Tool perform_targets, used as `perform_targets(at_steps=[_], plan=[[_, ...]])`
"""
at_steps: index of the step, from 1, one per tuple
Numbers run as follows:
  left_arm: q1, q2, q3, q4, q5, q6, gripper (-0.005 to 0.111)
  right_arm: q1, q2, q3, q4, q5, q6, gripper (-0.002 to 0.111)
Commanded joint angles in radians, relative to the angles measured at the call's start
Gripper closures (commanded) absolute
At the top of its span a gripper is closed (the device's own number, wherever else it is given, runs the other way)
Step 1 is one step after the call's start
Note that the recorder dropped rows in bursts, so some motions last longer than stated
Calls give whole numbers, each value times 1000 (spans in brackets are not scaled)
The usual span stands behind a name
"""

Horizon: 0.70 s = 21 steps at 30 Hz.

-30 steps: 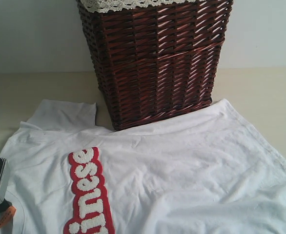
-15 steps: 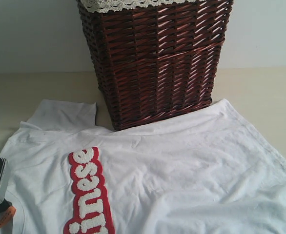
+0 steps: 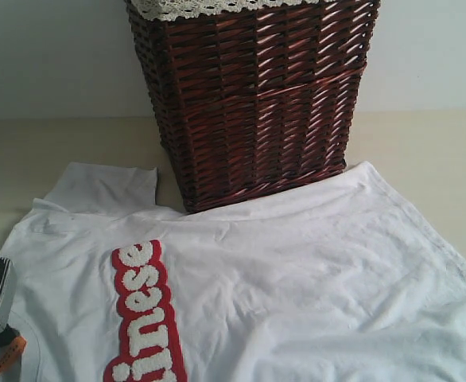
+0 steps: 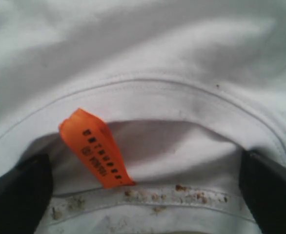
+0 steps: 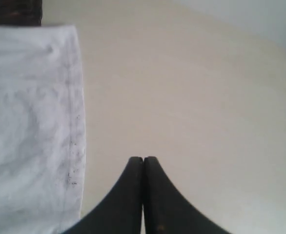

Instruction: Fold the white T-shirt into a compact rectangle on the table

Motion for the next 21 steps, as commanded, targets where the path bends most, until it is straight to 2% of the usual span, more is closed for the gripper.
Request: perform_targets(at_steps=[1,3,5,8,10,12,13,15,17,18,19,21], plan=[[-7,25,12,4,-19,-13,2,-4,266,-229,246,310,-668,108],[-7,25,12,4,-19,-13,2,-4,341,-292,309,500,-1090,108],[-7,25,12,4,-19,-13,2,-7,402,-320,329,592,-1395,108],[-7,25,12,4,-19,-13,2,-7,477,-322,365,527,-1634,108],[-7,25,12,4,-19,-13,2,-7,534,-322,368,453,-1640,104],[-7,25,12,4,-19,-13,2,-7,598,-325,356,396,-1637,91],[-7,25,12,4,-19,-13,2,-7,628,-329,356,374,-1642,81],[-7,25,12,4,-19,-13,2,-7,670,-332,399,348,-1648,54],[-7,25,12,4,-19,-13,2,-7,714,-333,636,305,-1664,9],[-7,25,12,4,-19,-13,2,-7,724,-339,737,306,-1672,4],[-7,25,12,4,-19,-13,2,-7,734,-355,861,321,-1674,5],[-7,25,12,4,-19,-13,2,-7,743,-383,946,335,-1615,5]])
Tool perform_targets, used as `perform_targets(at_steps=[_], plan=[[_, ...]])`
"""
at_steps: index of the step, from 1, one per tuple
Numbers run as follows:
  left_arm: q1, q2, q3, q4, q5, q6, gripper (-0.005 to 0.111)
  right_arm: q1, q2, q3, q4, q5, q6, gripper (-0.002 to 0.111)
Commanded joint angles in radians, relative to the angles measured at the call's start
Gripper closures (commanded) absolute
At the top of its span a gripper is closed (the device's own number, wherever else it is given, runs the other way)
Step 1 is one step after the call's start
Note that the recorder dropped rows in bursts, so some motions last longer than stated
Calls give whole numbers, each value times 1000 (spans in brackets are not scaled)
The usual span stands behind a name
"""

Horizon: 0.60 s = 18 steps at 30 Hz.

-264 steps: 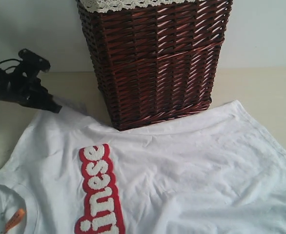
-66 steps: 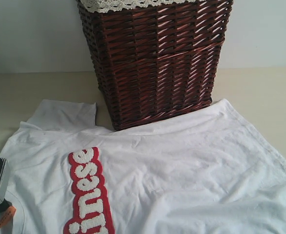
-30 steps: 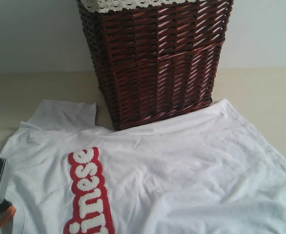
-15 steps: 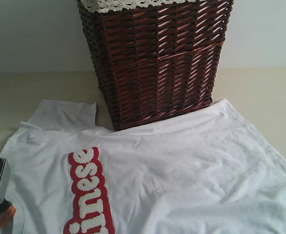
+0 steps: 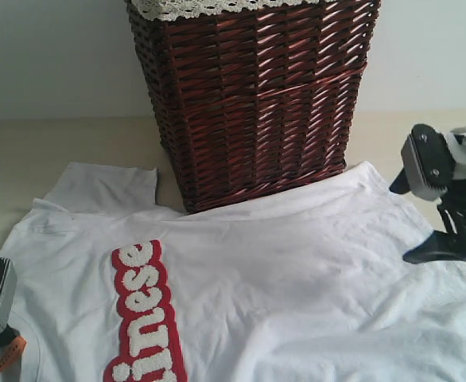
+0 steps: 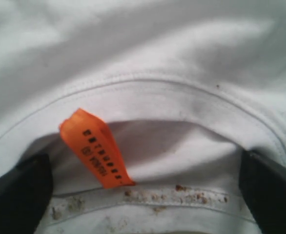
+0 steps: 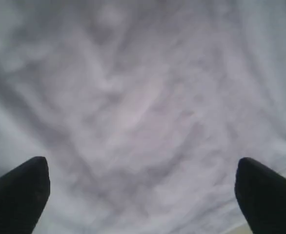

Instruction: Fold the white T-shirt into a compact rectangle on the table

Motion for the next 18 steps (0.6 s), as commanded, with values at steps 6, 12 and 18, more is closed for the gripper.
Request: perform_targets(at_steps=[6,12,18], plan=[[-7,25,12,6,-19,-13,2,-31,48,-151,-344,345,52,5],[-7,25,12,6,-19,-13,2,-67,94,-151,-336,293,88,5],[-7,25,12,6,-19,-13,2,-67,216,-151,-437,112,-3,5]])
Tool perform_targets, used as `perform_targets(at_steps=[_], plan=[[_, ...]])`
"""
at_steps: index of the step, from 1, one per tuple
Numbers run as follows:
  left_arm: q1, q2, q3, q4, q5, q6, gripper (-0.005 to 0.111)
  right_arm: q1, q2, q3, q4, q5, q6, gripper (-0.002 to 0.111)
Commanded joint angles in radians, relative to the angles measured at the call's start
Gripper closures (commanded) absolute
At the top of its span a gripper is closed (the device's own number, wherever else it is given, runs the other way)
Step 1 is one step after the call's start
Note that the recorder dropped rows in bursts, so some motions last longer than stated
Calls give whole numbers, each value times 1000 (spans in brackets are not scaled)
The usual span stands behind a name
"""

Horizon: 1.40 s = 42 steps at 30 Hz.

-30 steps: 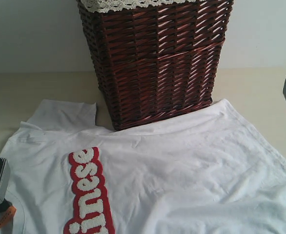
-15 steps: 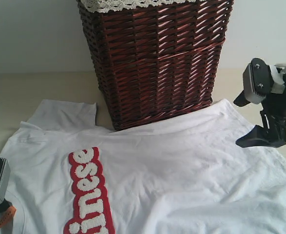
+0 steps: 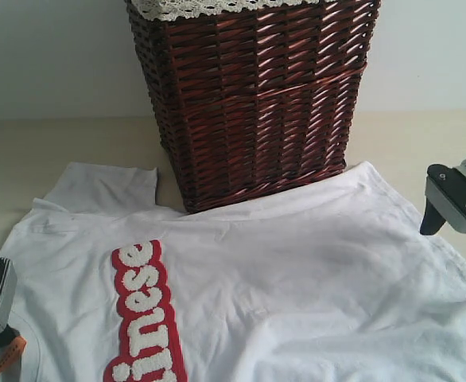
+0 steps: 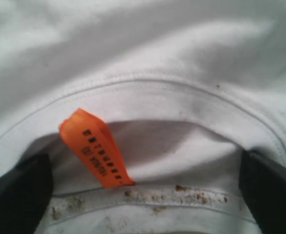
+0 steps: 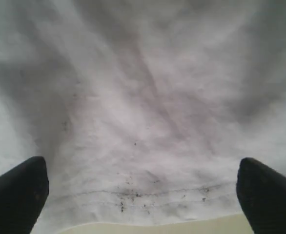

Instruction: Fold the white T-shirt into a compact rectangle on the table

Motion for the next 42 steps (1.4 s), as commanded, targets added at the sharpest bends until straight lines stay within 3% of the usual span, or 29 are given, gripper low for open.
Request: perform_targets(at_steps=[1,12,27,34,42], plan=[[-7,25,12,6,-19,-13,2,-8,54,-6,-91,-98,-19,5],[-7,25,12,6,-19,-13,2,-6,93,-6,-195,-68,-10,5],[-7,25,12,6,-19,-13,2,-6,93,-6,-176,-68,44,5],[-5,27,12,56,-205,-8,2,-6,93,-6,-176,-70,44,5],[-5,27,12,56,-211,-8,2,-6,93,-6,-176,-72,67,5]])
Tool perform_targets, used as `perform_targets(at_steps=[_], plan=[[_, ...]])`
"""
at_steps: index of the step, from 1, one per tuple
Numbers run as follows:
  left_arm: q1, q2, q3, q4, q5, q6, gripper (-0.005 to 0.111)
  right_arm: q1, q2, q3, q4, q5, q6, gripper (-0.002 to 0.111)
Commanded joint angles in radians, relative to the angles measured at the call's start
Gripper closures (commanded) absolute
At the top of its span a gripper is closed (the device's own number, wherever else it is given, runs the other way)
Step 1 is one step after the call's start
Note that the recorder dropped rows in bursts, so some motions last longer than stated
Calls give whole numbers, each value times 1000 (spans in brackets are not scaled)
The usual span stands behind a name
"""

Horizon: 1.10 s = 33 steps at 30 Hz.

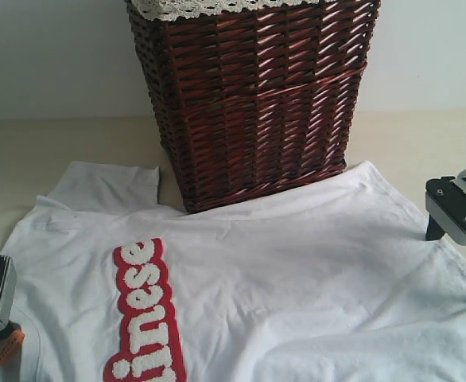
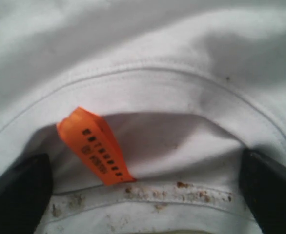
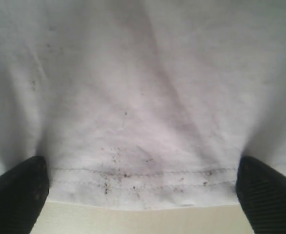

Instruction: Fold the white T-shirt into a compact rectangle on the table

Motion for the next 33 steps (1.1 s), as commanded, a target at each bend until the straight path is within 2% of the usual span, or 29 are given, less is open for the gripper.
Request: perform_targets(at_steps=[1,7,13,20,27,33], plan=[[-2,23,12,41,-150,3,2,-6,25,6,-52,2,31,5],[-2,23,12,41,-150,3,2,-6,25,6,-52,2,67,5],[-2,23,12,41,-150,3,2,-6,25,6,-33,17,204,5],[-2,23,12,24,-134,0,2,-6,25,6,-33,17,275,5],[-3,23,12,14,-111,-31,2,-6,25,6,-33,17,289,5],[-3,4,12,18,-94,-171,2,-6,25,6,-33,54,292,5]])
